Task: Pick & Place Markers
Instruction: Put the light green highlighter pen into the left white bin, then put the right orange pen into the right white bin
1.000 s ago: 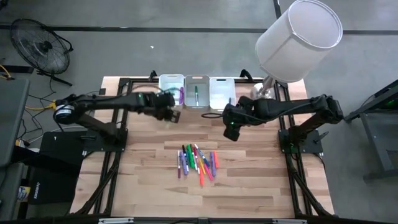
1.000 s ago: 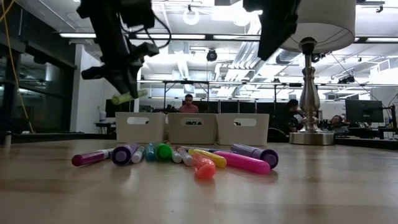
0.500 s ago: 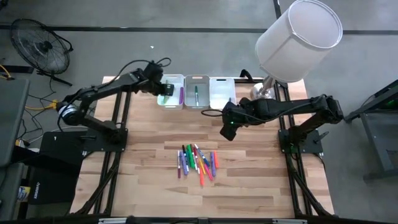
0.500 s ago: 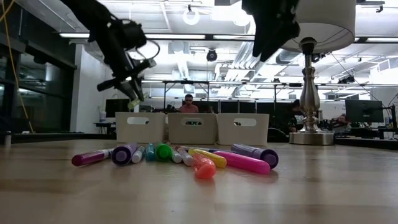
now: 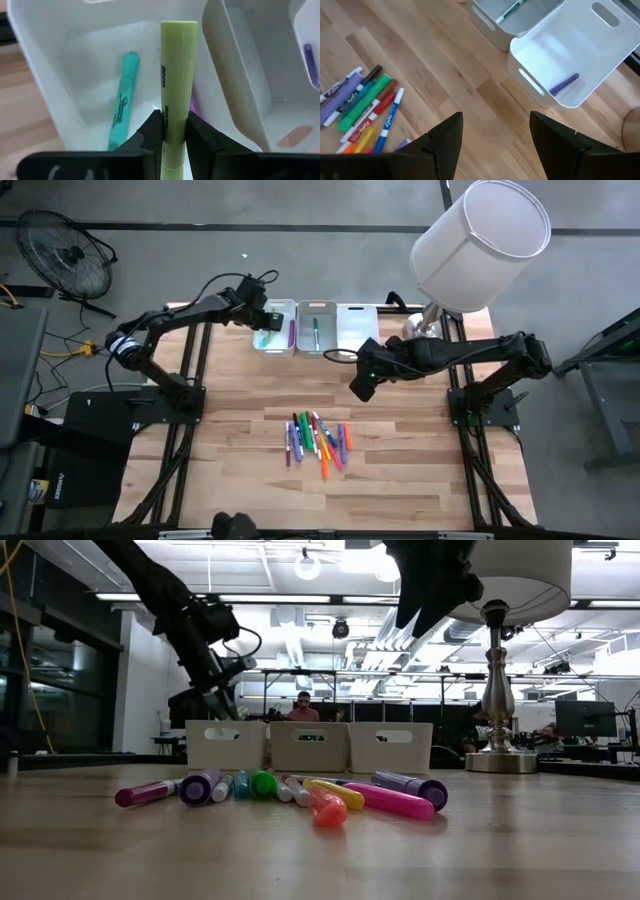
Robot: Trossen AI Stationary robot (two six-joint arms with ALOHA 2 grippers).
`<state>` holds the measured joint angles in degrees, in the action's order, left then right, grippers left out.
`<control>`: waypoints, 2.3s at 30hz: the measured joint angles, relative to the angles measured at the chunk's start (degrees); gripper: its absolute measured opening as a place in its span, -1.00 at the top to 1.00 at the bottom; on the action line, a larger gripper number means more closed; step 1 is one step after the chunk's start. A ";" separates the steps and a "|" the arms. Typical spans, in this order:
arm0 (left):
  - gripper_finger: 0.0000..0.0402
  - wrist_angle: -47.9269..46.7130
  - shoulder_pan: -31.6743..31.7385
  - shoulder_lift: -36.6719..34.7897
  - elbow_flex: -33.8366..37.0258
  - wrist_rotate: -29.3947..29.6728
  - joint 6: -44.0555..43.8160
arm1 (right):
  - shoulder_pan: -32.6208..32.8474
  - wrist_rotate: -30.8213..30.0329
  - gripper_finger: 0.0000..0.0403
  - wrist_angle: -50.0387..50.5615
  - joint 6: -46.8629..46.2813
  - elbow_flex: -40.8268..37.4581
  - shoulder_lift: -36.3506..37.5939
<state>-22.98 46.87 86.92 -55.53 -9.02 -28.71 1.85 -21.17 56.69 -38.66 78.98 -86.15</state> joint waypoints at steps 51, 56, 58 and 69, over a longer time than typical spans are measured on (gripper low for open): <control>0.99 -14.45 -37.35 -31.47 0.00 14.50 2.00 | 1.03 9.59 -0.08 -3.54 -3.67 -8.84 0.00; 0.99 -10.84 -48.09 -32.57 1.97 21.97 1.65 | 3.92 10.51 -0.08 -4.74 -12.03 -13.20 0.00; 0.99 -6.84 -51.26 -33.80 4.79 23.34 1.88 | 5.23 10.45 -0.08 -5.26 -15.52 -13.96 0.00; 0.99 10.80 -57.35 -44.83 24.09 18.48 0.54 | 12.98 7.58 -0.08 -14.41 -35.38 -14.31 -1.24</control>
<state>-12.18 -10.48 42.09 -31.44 9.46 -28.17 14.82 -13.58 42.28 -74.04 64.67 -87.39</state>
